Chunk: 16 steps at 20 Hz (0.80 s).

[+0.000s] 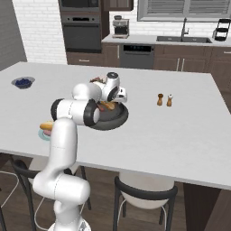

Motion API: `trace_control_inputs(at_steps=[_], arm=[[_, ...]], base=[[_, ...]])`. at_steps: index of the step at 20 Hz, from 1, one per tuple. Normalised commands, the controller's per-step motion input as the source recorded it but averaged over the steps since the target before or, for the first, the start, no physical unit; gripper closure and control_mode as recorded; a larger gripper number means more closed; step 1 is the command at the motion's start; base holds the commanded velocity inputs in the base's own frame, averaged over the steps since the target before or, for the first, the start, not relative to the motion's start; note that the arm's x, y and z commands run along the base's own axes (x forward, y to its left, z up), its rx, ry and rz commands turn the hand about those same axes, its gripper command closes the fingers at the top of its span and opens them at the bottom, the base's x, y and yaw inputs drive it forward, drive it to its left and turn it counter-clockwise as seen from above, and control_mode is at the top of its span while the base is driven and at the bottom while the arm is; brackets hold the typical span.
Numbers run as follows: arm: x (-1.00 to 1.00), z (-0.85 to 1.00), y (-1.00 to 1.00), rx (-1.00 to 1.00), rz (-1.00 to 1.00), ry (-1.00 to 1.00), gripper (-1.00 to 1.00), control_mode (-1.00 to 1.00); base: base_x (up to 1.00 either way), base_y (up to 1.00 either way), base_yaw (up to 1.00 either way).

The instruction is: Place one bun and one sausage from the bowl on each plate.

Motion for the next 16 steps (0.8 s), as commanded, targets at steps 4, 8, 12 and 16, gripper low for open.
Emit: trace_control_inputs(at_steps=[4,8,12,16], arm=[[-0.13,0.07,0.00,0.02,0.00,-0.17,-1.00,-1.00],[0.02,0.00,0.00,0.00,0.00,-0.06,-1.00,-1.00],[-0.18,-0.12,0.02,-0.02,0.04,0.00,-1.00,-1.00],[0.03,0.00,0.01,0.00,0.01,0.00,-1.00,-1.00]], base=[[0.00,0.00,0.00],[0.00,0.00,0.00],[0.00,0.00,0.00],[0.00,0.00,0.00]])
